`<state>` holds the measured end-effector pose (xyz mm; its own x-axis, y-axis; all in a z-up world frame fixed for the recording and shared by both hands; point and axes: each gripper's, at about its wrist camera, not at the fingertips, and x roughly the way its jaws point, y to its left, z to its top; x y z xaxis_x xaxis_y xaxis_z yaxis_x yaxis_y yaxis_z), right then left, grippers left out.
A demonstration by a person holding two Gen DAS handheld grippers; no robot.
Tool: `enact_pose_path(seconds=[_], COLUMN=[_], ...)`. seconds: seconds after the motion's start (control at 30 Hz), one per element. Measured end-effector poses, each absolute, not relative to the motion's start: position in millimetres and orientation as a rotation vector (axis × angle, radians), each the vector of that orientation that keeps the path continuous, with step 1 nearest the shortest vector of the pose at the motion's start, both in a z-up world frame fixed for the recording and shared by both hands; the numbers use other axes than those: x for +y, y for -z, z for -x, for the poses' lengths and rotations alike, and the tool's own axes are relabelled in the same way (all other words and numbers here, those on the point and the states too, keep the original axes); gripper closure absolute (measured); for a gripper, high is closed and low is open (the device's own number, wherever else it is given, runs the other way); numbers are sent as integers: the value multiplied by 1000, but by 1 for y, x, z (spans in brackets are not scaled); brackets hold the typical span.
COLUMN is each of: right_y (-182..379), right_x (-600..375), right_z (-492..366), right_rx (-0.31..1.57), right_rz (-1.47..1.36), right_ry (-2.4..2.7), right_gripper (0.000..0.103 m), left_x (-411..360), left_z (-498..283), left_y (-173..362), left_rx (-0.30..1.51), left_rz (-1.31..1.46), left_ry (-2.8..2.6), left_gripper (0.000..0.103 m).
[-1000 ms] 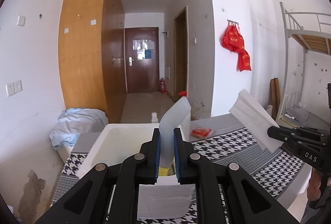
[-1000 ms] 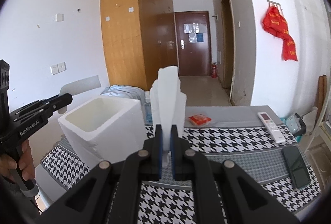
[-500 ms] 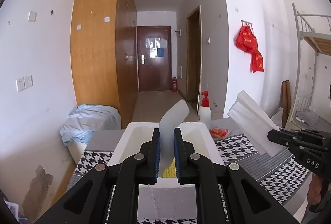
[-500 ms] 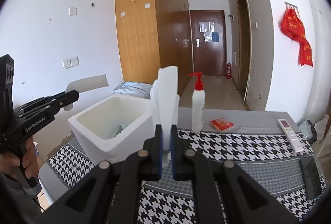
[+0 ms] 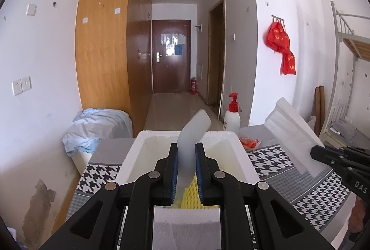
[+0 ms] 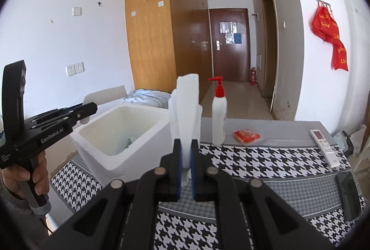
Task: Organize soft objects
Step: 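Carry the foam roll into the foam box and open the left tool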
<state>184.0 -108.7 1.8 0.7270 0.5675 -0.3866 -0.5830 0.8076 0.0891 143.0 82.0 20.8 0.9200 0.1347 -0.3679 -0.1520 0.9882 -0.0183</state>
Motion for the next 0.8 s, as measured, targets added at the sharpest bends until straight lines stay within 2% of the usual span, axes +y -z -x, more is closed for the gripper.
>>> enact_pose_path(seconds=[0.1, 0.17, 0.23, 0.3, 0.37, 0.47, 0.8], right_y=[-1, -1, -1, -2, -1, 0, -6], right_x=[-109, -109, -110, -109, -107, -103, -83], right_z=[-184, -185, -186, -186, -186, -186, -183], right_rx=[413, 414, 413, 411, 414, 415, 407], right_rz=[40, 42, 40, 44, 45, 57, 77], right_ry=[-621, -610, -601, -592, -593, -593, -631], right_gripper=[94, 94, 94, 94, 94, 94, 94], left_x=[86, 90, 92, 96, 98, 98, 116], left_z=[-150, -155, -160, -160, -156, -149, -124], left_y=[-18, -14, -10, -8, -8, -11, -20], left_rx=[382, 403, 420, 430, 420, 388, 348], left_rz=[58, 63, 65, 78, 85, 69, 83], left_ry=[-154, -157, -146, -151, -157, -194, -246], left_gripper=[86, 72, 68, 57, 27, 3, 1])
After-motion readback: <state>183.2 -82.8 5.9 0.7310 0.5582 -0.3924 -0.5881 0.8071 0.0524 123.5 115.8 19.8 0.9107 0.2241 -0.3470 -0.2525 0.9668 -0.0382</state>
